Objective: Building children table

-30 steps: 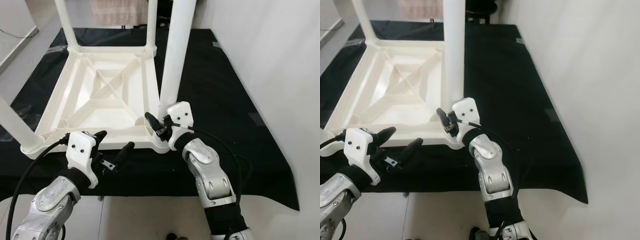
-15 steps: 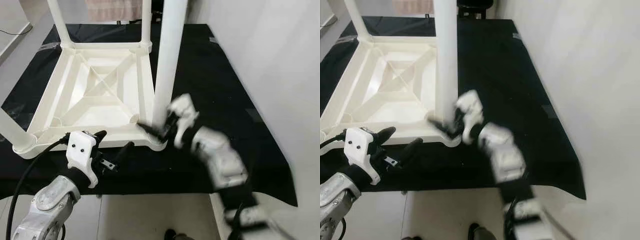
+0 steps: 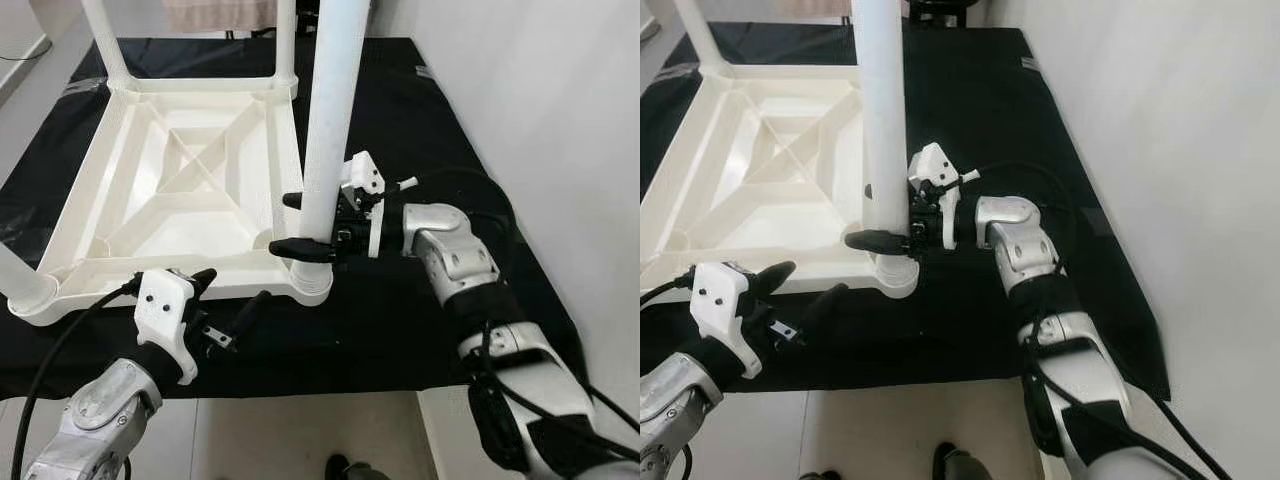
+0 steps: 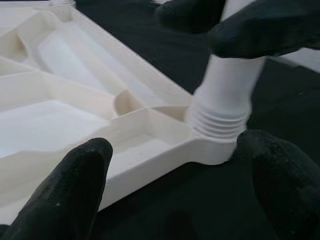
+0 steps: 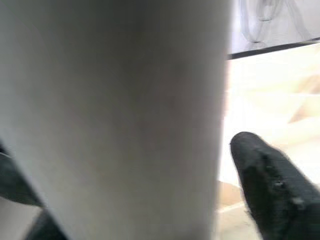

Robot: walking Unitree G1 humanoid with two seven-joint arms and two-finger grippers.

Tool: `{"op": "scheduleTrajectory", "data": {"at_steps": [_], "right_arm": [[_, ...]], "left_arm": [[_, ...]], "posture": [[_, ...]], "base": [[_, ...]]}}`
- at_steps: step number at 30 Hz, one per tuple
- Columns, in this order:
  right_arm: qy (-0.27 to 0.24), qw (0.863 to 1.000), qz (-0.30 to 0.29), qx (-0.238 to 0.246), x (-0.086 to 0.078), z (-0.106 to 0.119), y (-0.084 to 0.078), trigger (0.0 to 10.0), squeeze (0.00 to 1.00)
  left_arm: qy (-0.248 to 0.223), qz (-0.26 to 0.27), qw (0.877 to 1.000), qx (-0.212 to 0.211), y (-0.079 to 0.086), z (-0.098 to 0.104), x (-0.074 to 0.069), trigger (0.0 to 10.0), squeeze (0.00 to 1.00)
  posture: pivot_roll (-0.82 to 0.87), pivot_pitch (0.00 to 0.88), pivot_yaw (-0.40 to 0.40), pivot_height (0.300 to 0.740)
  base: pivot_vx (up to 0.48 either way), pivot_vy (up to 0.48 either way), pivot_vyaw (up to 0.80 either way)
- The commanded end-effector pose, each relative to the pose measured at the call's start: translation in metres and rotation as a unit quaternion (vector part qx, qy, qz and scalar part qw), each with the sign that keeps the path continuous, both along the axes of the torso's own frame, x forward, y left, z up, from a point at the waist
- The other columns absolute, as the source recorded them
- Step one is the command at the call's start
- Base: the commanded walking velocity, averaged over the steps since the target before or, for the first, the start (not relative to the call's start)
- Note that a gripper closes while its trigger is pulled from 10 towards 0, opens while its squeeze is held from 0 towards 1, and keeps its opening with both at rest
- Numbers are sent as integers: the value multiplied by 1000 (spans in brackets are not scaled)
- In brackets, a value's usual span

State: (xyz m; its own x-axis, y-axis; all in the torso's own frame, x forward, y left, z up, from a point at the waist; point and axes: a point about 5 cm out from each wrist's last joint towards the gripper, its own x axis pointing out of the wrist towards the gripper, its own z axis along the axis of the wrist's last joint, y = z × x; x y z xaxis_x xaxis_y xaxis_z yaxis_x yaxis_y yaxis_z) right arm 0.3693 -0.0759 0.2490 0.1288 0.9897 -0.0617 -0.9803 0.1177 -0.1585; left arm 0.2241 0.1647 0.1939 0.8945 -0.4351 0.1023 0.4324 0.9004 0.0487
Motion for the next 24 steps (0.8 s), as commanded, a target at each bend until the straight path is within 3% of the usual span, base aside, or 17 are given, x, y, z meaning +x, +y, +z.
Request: {"op": "scheduleTrajectory", "data": {"at_steps": [1, 10, 12, 13, 14, 17, 18, 19, 20, 21, 22, 23, 24], "right_arm": [[0, 1000, 18, -1, 1, -1, 1, 0, 0], [5, 1000, -16, -2, 4, -12, -19, 0, 0], [-10, 995, -92, -21, 4, -23, -42, 0, 0], [-10, 995, -92, -21, 4, -23, -42, 0, 0], [-9, 989, -143, -25, 2, -30, -55, 0, 0], [0, 982, -188, -25, -1, -38, -64, 0, 0], [10, 966, -256, -23, -9, -52, -64, 0, 0], [10, 966, -256, -23, -9, -52, -64, 0, 0], [28, 936, -351, -1, -21, -66, -53, 0, 0], [28, 936, -351, -1, -21, -66, -53, 0, 0], [60, 910, -411, 9, -44, -87, -31, 0, 0], [68, 894, -443, 17, -63, -97, -14, 0, 0], [68, 894, -443, 17, -63, -97, -14, 0, 0]], "left_arm": [[12, -8, 1000, -8, -3, -3, -4, 10000, 0], [13, -11, 1000, -10, -3, -2, -6, 10000, 0], [14, -12, 1000, -11, -3, -1, -6, 10000, 0], [14, -12, 1000, -11, -3, -1, -6, 10000, 0], [14, -12, 1000, -11, -2, -1, -6, 10000, 0], [14, -13, 1000, -12, -2, 0, -6, 10000, 0], [15, -14, 1000, -12, 0, 0, -6, 10000, 0], [15, -14, 1000, -12, 0, 0, -6, 10000, 0], [16, -15, 1000, -12, 2, 0, -6, 10000, 0], [16, -15, 1000, -12, 2, 0, -6, 10000, 0], [17, -17, 1000, -11, 4, 0, -4, 10000, 0], [19, -20, 1000, -10, 4, -1, -2, 10000, 0], [19, -20, 1000, -10, 4, -1, -2, 10000, 0]], "posture": [[116, 252, -108, 740], [110, 261, -103, 740], [90, 271, -102, 740], [90, 271, -102, 740], [73, 277, -105, 740], [70, 277, -104, 740], [49, 277, -97, 740], [49, 277, -97, 740], [23, 278, -77, 740], [23, 278, -77, 740], [20, 272, -69, 740], [25, 258, -61, 740], [25, 258, -61, 740]], "base": [[0, 0, 0], [0, 0, 0], [0, 0, 0], [0, 0, 0], [0, 0, 0], [0, 0, 0], [0, 0, 0], [0, 0, 0], [0, 0, 0], [0, 0, 0], [0, 0, 0], [0, 0, 0], [0, 0, 0]]}}
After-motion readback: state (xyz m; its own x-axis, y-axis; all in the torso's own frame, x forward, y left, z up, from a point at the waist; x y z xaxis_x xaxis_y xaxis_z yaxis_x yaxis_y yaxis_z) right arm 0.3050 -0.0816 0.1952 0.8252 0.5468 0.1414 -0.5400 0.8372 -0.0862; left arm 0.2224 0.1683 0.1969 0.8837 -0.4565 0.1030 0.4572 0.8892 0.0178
